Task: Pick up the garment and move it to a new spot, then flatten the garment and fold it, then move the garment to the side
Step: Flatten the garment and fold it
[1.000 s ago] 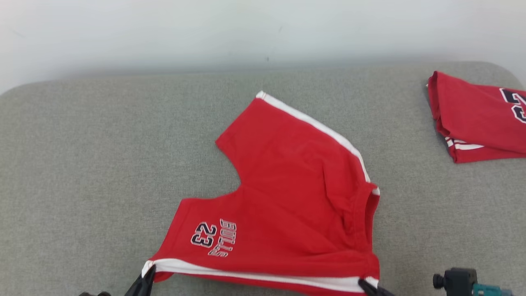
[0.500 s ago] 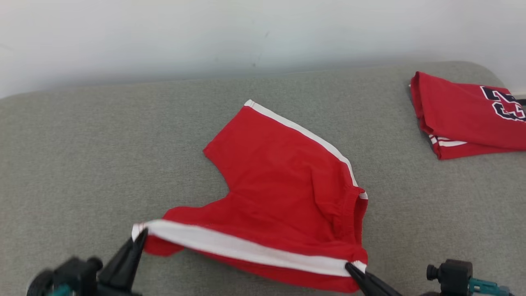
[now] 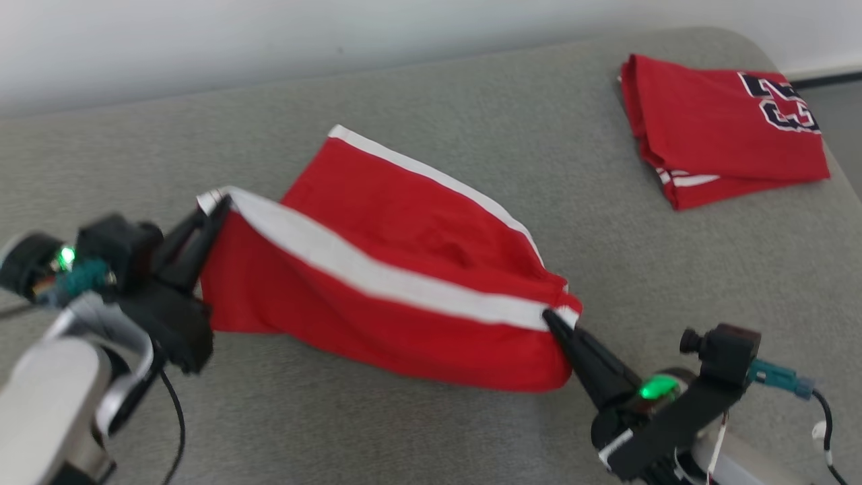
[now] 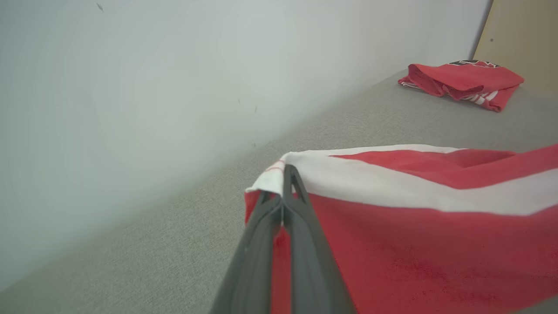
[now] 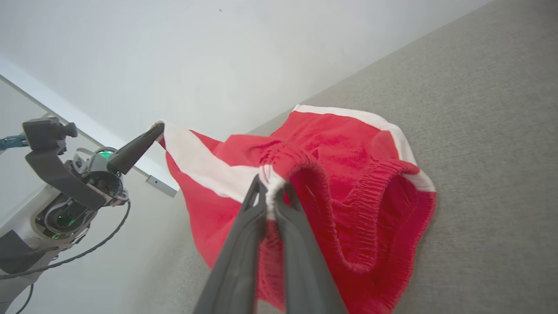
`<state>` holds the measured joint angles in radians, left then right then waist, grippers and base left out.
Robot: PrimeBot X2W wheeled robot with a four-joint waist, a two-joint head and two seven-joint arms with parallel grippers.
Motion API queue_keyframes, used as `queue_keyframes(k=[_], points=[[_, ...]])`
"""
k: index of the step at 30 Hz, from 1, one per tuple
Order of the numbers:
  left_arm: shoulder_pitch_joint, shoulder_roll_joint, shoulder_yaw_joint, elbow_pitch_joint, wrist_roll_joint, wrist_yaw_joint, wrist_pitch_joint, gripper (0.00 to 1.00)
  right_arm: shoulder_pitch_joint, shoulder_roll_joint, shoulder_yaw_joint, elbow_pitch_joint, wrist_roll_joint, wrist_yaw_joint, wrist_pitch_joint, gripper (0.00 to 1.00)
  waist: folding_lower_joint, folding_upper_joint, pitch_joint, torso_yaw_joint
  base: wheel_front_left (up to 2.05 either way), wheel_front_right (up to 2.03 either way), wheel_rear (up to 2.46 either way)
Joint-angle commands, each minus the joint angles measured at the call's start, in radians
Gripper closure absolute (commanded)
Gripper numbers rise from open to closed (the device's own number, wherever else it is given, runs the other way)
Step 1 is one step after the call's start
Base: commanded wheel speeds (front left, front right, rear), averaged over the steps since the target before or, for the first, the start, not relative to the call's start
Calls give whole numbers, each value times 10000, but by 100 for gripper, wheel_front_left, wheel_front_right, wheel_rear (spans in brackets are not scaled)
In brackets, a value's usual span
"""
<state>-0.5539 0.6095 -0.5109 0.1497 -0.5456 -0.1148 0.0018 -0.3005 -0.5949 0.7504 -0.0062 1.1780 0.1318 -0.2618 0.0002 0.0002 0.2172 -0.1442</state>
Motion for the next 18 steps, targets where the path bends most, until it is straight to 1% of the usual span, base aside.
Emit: queue_keyframes(k=[1, 3, 8, 10, 11, 15, 18], points=[[-673, 92, -82, 303, 20, -82, 223, 100, -394, 241, -152, 305, -200, -28, -34, 100, -2, -2, 803, -826, 0, 0, 0], [-1272, 208, -260, 635, 81, -102, 452, 100, -721, 480, -226, 593, -289, -28, -17, 100, -2, -2, 1012, -1051, 0, 0, 0], [-2761, 289, -864, 1607, 70, -137, 880, 100, -1447, 991, -355, 1146, -527, -28, -19, 100, -2, -2, 1486, -1439, 0, 0, 0], [-3589, 206, -1345, 2153, -92, -140, 1091, 100, -1749, 1297, -551, 1584, -735, -28, -19, 100, -2, -2, 1735, -1606, 0, 0, 0], [-3589, 206, -1345, 2153, -92, -140, 1091, 100, -1749, 1297, -551, 1584, -735, -28, -19, 100, -2, -2, 1735, -1606, 0, 0, 0], [-4571, 156, -2210, 2813, -185, -144, 1329, 100, -2152, 1760, -613, 1966, -944, -28, -19, 100, -2, -2, 2033, -1783, 0, 0, 0], [-5212, 66, -2632, 3345, -326, -144, 1237, 100, -2348, 2019, -727, 2174, -1104, -28, -20, 100, -2, -2, 2233, -1903, 0, 0, 0]])
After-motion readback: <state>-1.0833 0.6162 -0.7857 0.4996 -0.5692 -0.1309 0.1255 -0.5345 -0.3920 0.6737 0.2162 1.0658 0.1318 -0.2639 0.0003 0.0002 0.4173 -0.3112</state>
